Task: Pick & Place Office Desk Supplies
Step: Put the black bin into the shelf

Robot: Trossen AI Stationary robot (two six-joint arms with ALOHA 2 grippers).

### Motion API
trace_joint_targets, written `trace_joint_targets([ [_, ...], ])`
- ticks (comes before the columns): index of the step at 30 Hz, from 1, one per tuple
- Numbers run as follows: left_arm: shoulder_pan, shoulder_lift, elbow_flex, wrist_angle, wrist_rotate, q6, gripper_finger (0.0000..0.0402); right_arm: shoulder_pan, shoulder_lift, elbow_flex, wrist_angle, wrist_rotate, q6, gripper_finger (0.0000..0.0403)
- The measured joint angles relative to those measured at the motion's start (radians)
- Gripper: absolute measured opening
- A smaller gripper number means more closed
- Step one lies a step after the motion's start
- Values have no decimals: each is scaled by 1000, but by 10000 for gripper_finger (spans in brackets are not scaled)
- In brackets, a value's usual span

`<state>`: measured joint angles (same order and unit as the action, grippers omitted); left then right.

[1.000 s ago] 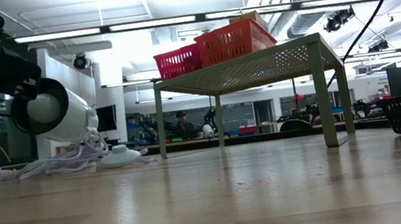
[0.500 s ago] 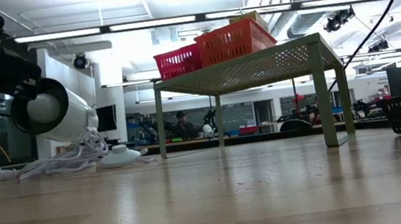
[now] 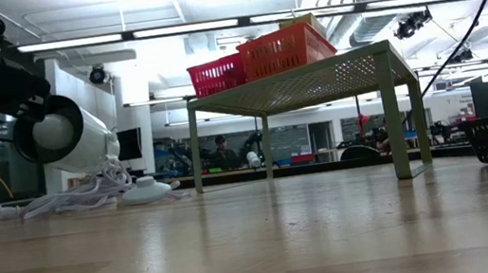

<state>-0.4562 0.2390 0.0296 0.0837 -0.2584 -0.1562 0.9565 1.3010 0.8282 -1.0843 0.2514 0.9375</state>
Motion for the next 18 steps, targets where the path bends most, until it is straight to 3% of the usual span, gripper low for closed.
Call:
trace_joint_targets([
  [18, 0, 0, 0, 0, 0, 0, 70, -1, -18, -156, 150, -38, 1, 98],
])
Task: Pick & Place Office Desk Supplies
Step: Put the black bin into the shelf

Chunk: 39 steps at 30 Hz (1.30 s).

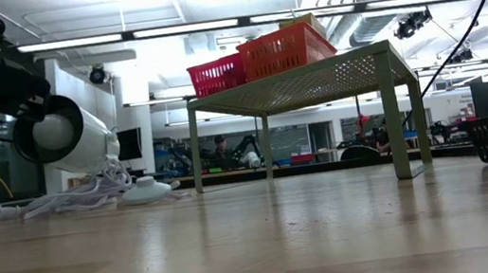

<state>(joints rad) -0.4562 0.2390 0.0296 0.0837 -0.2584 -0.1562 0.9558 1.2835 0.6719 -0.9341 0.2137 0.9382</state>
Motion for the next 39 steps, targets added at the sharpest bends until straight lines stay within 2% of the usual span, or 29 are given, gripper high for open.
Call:
trace_joint_targets([
  [6, 0, 0, 0, 0, 0, 0, 70, 0, 0, -8, 8, -12, 10, 82],
  [14, 0, 0, 0, 0, 0, 0, 70, 0, 0, -8, 9, -12, 13, 10],
  [27, 0, 0, 0, 0, 0, 0, 70, -27, 1, 7, 10, -63, 133, 5],
  [33, 0, 0, 0, 0, 0, 0, 70, -83, 2, 120, -41, -67, 112, 4],
  [39, 0, 0, 0, 0, 0, 0, 70, -145, 21, 275, -193, -64, 114, 4],
])
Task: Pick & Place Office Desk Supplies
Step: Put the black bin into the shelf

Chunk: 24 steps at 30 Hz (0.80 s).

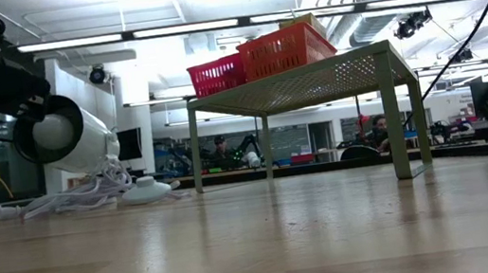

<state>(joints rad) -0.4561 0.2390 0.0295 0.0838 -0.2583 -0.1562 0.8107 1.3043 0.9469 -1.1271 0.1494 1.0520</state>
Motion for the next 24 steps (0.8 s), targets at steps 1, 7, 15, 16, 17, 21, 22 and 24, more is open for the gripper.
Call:
trace_joint_targets([
  [1, 0, 0, 0, 0, 0, 0, 70, -9, 11, 33, -37, 3, 3, 4],
  [7, 0, 0, 0, 0, 0, 0, 70, -55, 102, 251, -242, 37, 40, 3],
  [15, 0, 0, 0, 0, 0, 0, 70, -121, 245, 512, -441, 34, 81, 3],
  [16, 0, 0, 0, 0, 0, 0, 70, -134, 261, 540, -442, 35, 78, 3],
  [17, 0, 0, 0, 0, 0, 0, 70, -148, 272, 563, -440, 36, 71, 3],
  [21, 0, 0, 0, 0, 0, 0, 70, -211, 314, 631, -442, 75, 79, 3],
  [22, 0, 0, 0, 0, 0, 0, 70, -229, 322, 641, -443, 87, 79, 3],
  [24, 0, 0, 0, 0, 0, 0, 70, -257, 334, 656, -442, 111, 84, 3],
])
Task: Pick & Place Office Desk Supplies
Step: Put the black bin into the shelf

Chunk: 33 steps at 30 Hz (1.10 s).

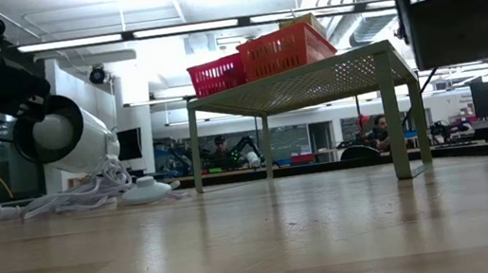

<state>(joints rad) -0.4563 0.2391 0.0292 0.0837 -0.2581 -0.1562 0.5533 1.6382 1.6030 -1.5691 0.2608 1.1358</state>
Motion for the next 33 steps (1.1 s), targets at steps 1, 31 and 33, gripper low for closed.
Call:
trace_joint_targets([
  [1, 0, 0, 0, 0, 0, 0, 70, -16, 5, 7, -1, 8, -2, 3],
  [31, 0, 0, 0, 6, 0, 0, 70, -310, 9, 10, -2, 103, -303, 3],
  [33, 0, 0, 0, 6, 0, 0, 70, -331, 9, 10, 1, 103, -320, 3],
])
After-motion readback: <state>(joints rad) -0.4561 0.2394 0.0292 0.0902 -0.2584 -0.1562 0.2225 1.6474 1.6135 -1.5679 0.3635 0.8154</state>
